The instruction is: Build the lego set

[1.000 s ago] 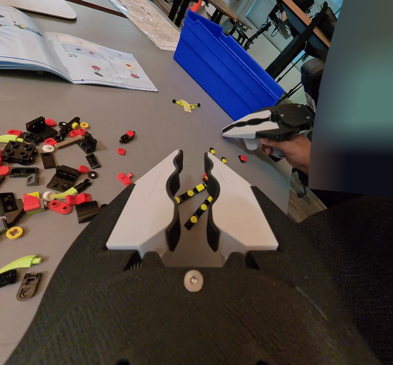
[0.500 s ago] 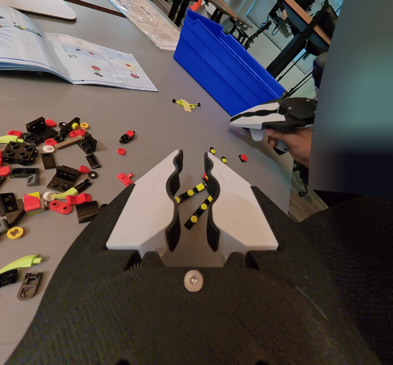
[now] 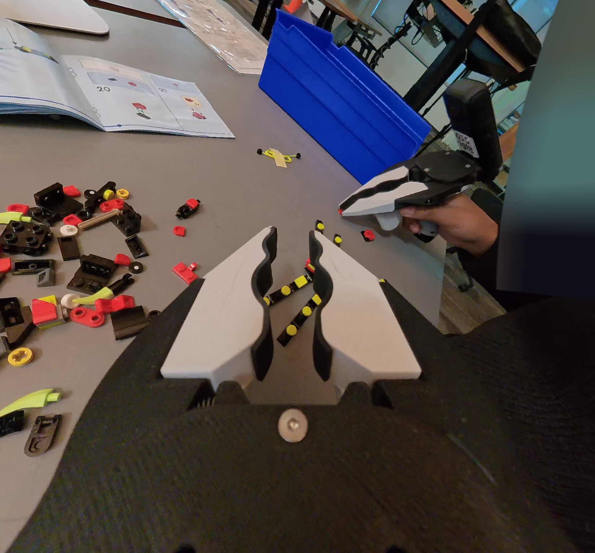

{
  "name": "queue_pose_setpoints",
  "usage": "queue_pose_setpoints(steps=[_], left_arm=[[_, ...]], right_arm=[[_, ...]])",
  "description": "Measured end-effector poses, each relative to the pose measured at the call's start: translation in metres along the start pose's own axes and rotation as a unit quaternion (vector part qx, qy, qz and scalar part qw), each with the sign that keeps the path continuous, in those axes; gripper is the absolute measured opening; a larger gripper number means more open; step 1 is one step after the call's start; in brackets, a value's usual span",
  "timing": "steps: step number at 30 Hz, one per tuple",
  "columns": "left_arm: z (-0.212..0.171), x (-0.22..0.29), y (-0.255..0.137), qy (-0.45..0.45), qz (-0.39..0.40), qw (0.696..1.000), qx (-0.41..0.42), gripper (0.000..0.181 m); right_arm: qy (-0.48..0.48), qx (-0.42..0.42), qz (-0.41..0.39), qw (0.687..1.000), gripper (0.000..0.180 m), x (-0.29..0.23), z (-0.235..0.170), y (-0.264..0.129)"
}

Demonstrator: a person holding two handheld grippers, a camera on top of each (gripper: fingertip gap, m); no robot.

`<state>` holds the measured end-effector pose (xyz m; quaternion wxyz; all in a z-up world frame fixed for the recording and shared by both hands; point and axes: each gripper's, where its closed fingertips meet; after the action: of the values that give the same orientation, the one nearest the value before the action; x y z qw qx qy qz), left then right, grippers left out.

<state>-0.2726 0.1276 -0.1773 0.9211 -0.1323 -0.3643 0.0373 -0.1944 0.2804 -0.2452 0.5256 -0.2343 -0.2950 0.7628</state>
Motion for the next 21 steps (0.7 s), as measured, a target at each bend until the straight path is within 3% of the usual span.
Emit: queue_pose_setpoints(steps=[6,21], left_arm=[[-0.001,0.001,0.000,0.008,0.001,1.000,-0.003,0.017],[-0.003,0.003,0.000,0.010,0.000,1.000,-0.005,0.017]], right_arm=[[0.004,0.038,-0.021,0.999,0.010,0.010,0.010,-0.017],[-0.054,-0.015,-0.011,0.998,0.006,-0.003,-0.002,-0.005]])
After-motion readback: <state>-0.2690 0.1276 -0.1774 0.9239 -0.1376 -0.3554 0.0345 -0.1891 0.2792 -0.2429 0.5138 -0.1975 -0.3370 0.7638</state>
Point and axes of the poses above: each gripper's, where its closed fingertips meet, y out along the fingers, z out of its top, x = y × z across the jaws, and after that the axes turned 12 degrees about -y, right-handed
